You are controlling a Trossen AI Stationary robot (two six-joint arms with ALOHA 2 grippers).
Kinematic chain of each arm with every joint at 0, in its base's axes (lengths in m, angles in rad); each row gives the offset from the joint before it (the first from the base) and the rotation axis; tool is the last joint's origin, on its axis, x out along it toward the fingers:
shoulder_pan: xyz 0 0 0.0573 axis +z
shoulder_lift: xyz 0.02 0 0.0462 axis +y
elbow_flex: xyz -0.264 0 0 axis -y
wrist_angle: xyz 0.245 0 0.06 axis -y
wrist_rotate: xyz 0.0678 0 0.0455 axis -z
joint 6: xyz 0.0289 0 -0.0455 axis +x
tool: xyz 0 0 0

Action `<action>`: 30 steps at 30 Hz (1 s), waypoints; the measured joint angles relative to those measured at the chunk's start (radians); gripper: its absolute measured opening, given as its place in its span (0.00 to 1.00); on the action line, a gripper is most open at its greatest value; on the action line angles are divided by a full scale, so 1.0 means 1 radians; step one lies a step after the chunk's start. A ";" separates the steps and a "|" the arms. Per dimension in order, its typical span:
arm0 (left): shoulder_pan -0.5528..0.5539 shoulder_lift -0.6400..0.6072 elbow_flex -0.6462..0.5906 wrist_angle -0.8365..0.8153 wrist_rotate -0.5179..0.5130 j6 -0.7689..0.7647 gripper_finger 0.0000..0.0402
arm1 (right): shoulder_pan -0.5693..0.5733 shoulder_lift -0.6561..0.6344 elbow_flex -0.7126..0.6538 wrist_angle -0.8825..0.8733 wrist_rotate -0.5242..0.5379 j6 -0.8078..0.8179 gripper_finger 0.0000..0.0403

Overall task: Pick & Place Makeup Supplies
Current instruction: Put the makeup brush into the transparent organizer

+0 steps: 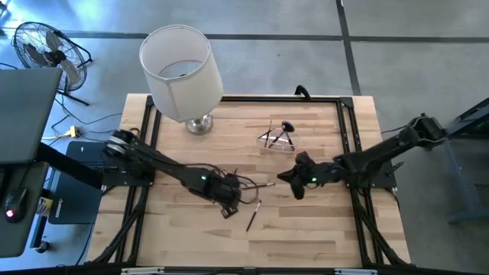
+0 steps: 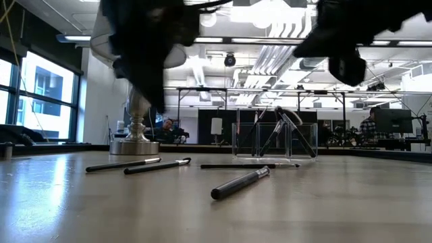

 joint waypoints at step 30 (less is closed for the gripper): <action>0.121 -0.164 -0.244 0.230 -0.060 -0.057 0.20 | -0.010 0.307 0.339 -0.551 -0.006 0.197 0.00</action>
